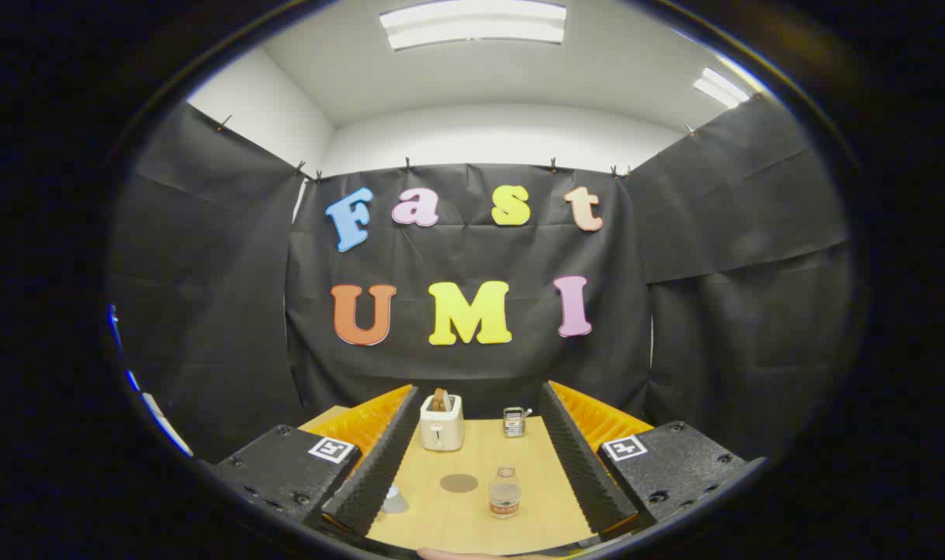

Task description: Take the bottle from table, then pour the juice into the cup, finally place the bottle on the coaster

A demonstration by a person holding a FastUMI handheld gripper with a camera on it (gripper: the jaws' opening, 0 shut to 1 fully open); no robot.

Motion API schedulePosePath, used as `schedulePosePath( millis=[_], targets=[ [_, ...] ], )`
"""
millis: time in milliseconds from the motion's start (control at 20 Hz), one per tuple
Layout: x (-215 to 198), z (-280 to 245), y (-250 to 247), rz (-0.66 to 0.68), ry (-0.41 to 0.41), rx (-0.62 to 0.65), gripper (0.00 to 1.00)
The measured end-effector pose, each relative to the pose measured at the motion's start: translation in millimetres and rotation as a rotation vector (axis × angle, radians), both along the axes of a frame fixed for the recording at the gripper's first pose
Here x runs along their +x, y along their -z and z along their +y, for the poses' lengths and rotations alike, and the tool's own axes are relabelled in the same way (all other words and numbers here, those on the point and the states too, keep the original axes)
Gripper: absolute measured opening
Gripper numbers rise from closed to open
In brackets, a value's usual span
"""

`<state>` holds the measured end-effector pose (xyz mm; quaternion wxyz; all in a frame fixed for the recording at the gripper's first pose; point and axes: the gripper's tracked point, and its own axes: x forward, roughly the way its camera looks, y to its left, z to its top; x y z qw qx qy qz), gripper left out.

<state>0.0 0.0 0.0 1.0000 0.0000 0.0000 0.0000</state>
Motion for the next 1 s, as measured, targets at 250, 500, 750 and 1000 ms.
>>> schedulePosePath(
  millis=[250,500,750,1000],
  targets=[
    [7.1,-2.5,5.0,-0.005,-0.003,-0.012,1.0],
    [11.0,-2.3,8.6,-0.013,-0.001,-0.025,1.0],
    [16.3,-4.5,16.6,0.003,0.0,-0.017,1.0],
    [20.6,-7.4,25.0,0.0,0.001,-0.024,1.0]
  ],
)
